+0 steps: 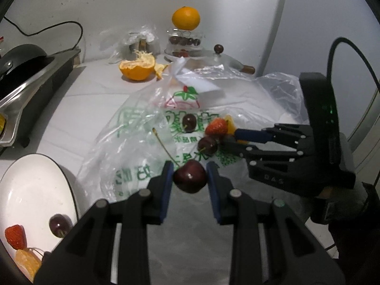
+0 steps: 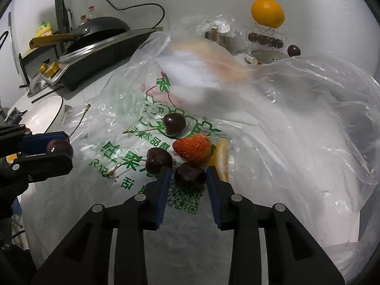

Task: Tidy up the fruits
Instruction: 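Grasp a dark cherry with the left tool while the right tool grasps another cherry, then carry both held cherries from the bag over the white plate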

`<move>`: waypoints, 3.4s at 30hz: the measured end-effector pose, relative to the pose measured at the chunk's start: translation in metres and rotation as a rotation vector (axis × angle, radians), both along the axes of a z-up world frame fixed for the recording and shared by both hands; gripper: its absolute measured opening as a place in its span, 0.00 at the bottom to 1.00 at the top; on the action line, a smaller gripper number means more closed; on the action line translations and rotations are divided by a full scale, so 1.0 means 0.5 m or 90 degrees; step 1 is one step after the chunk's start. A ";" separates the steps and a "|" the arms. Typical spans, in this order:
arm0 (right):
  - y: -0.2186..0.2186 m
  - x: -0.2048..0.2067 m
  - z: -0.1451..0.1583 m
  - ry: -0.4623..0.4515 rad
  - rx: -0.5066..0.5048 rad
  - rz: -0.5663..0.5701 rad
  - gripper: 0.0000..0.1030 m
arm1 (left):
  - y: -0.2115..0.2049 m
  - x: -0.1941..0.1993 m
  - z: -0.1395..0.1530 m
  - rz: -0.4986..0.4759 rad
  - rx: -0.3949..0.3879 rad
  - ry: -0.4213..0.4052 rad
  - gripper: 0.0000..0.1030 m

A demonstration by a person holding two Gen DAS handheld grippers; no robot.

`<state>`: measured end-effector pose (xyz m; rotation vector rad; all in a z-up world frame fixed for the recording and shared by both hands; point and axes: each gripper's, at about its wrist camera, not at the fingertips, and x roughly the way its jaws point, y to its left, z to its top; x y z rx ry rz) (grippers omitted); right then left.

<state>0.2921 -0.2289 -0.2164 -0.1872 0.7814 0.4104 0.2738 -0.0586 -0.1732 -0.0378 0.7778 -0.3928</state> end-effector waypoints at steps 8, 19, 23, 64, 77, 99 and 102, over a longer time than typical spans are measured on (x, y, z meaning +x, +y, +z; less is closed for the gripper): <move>0.010 -0.001 -0.002 -0.010 -0.016 -0.007 0.31 | 0.010 -0.010 0.003 0.004 0.000 -0.005 0.28; 0.023 0.003 -0.007 -0.010 -0.031 -0.016 0.31 | 0.019 -0.026 0.010 0.006 0.004 -0.011 0.28; 0.022 -0.001 -0.006 -0.013 -0.035 -0.013 0.30 | 0.020 -0.032 0.012 0.009 0.006 -0.014 0.28; 0.130 -0.200 0.123 -0.087 -0.002 0.063 0.30 | 0.103 -0.172 0.068 0.035 -0.003 -0.072 0.28; 0.203 -0.224 0.150 -0.109 -0.011 0.094 0.30 | 0.177 -0.193 0.078 0.065 -0.013 -0.090 0.28; 0.355 -0.192 0.150 -0.101 -0.015 0.170 0.30 | 0.330 -0.178 0.056 0.142 -0.017 -0.082 0.28; 0.371 -0.183 0.145 -0.096 -0.016 0.177 0.30 | 0.352 -0.170 0.049 0.151 -0.017 -0.078 0.28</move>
